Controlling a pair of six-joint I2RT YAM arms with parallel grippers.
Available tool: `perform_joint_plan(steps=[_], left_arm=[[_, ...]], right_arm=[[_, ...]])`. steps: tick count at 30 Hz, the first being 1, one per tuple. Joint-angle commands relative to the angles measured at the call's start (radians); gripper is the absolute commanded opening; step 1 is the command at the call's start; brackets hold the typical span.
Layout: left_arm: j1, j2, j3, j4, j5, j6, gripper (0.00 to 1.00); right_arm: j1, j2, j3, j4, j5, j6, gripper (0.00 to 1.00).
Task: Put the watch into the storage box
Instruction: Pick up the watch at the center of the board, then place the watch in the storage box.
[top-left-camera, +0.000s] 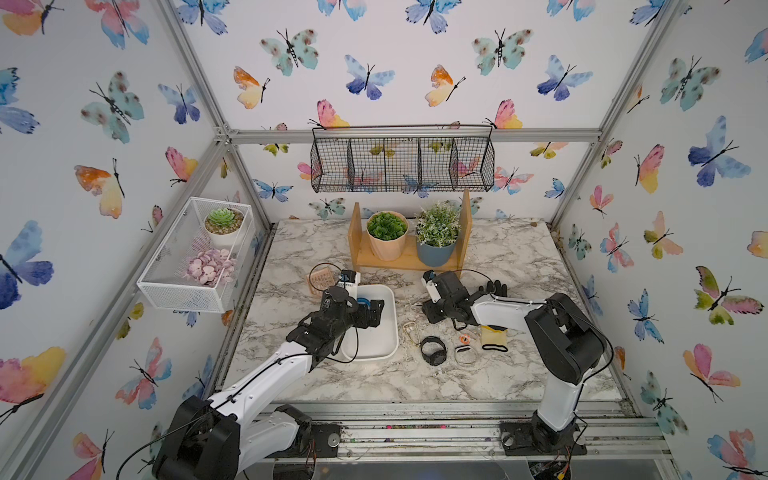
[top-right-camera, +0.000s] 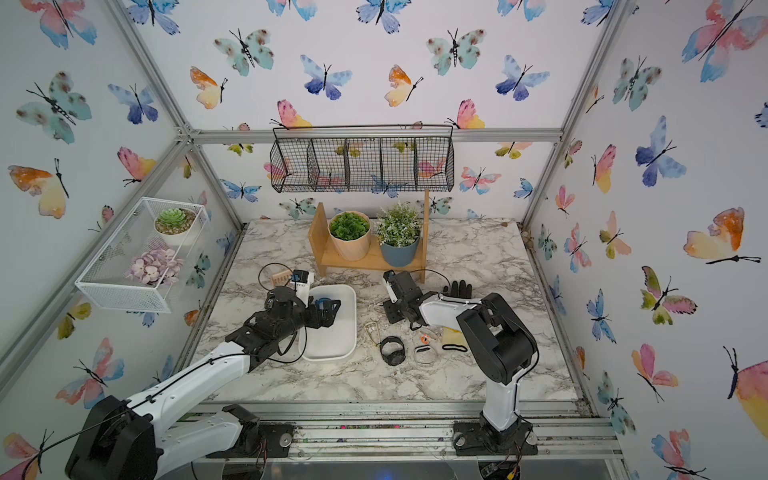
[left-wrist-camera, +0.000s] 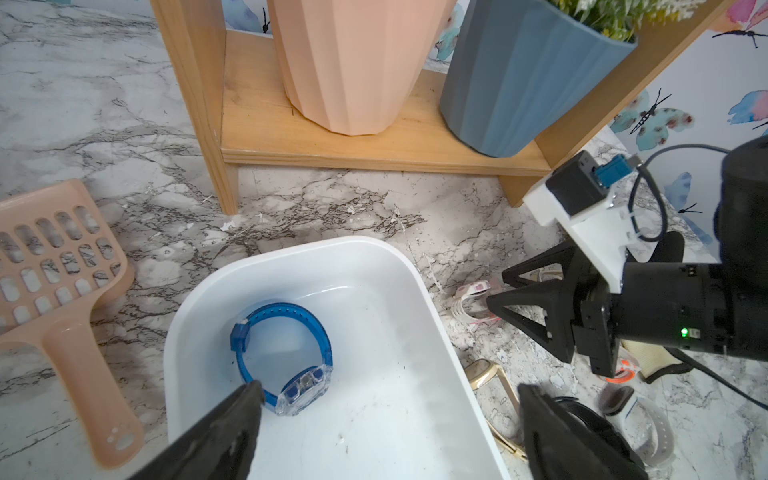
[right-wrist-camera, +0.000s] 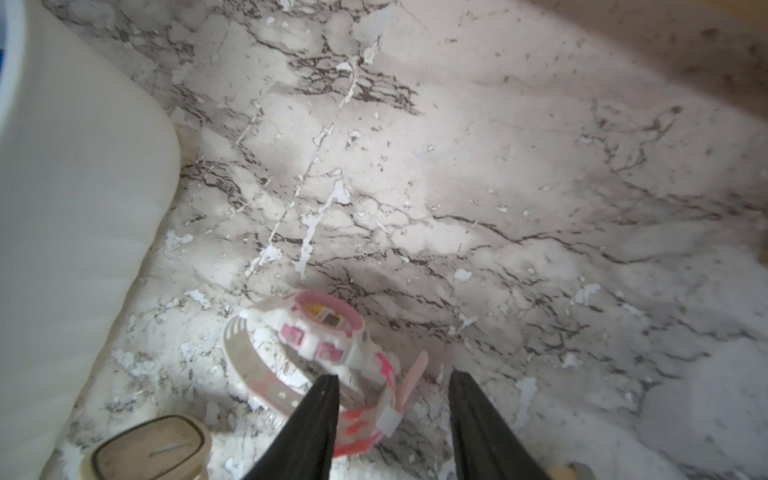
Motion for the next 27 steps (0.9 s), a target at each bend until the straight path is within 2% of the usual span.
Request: perform_joint_plan(steps=[1,10,16,22,27], left_arm=[[-0.003,-0.003,0.003,0.015,-0.004,0.011,0.99],[-0.003,-0.018,0.009,0.0,-0.021,0.012,0.98],[-0.002,-0.04,0.015,-0.022,-0.074,-0.005,0.99],[0.014,-0.093,0.026,-0.075,-0.162,-0.039,0.99],[0.148,-0.115,0.044,-0.136,-0.126,-0.086,0.99]], right_arm=[[-0.009,0.032,0.026,0.008,-0.024,-0.013,0.44],[-0.01,0.039,0.025,0.007,-0.044,-0.015,0.27],[-0.011,0.01,0.014,0.002,-0.035,-0.014,0.04],[-0.009,-0.087,0.041,-0.03,-0.025,-0.04,0.02],[0.031,-0.157,0.096,-0.038,-0.068,-0.083,0.02]])
